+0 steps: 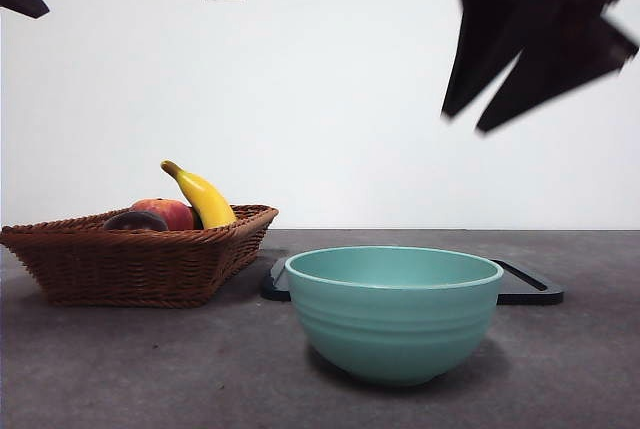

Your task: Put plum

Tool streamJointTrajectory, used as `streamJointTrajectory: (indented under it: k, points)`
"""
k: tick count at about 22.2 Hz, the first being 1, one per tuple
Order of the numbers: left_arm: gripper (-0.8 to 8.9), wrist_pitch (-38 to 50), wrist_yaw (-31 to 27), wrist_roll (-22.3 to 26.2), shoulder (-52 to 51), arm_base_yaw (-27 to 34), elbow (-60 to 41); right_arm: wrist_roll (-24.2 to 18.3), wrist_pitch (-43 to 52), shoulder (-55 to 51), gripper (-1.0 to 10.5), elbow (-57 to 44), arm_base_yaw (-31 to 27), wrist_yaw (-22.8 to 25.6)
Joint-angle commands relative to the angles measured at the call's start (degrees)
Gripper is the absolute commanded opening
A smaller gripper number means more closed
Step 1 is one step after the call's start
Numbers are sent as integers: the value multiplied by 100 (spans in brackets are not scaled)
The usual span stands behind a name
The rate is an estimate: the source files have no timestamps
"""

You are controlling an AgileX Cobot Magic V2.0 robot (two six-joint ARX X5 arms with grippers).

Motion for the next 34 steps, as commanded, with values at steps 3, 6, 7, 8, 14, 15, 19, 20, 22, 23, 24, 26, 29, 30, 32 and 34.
streamJointTrajectory:
  k: [3, 6, 7, 8, 14, 15, 19, 20, 22, 23, 24, 26, 29, 30, 32, 34]
  points:
    - [404, 0, 33, 90, 33, -20, 79, -120, -544, -868, 175, 140, 31, -415]
    - [404, -17, 35, 85, 33, -20, 79, -175, -1049, -1473, 175, 140, 33, -577]
    - [404, -20, 33, 76, 33, -20, 79, -227, -1239, -1663, 175, 140, 33, -632]
    - [404, -24, 33, 66, 33, -20, 79, -254, -1410, -1808, 175, 140, 33, -629]
    - [404, -181, 33, 68, 33, -20, 79, -295, -2055, -2382, 175, 140, 33, -629]
    - [404, -184, 33, 68, 33, -20, 79, -295, -2052, -2409, 175, 140, 33, -629]
    - [404, -184, 33, 68, 33, -20, 79, -293, -2070, -2415, 175, 140, 33, -629]
    - [404, -184, 33, 68, 33, -20, 79, -293, -2074, -2411, 175, 140, 33, -629]
    - [404, -186, 33, 68, 33, -20, 79, -293, -2076, -2409, 174, 140, 33, -629]
    - [404, -186, 33, 68, 33, -20, 79, -293, -2074, -2409, 175, 140, 33, -627]
    - [404, -186, 33, 68, 33, -20, 79, -293, -2074, -2409, 174, 140, 33, -627]
    - [400, -186, 33, 68, 33, -20, 79, -293, -2072, -2409, 174, 140, 33, -627]
    - [321, -186, 33, 68, 33, -20, 79, -293, -2074, -2409, 164, 140, 33, -627]
    - [245, -184, 33, 68, 33, -20, 79, -293, -2074, -2409, 136, 140, 33, -627]
    - [102, -181, 33, 70, 33, -20, 79, -295, -2074, -2409, 66, 140, 33, -627]
    - [7, -181, 33, 70, 33, -20, 79, -299, -2072, -2409, 11, 140, 33, -625]
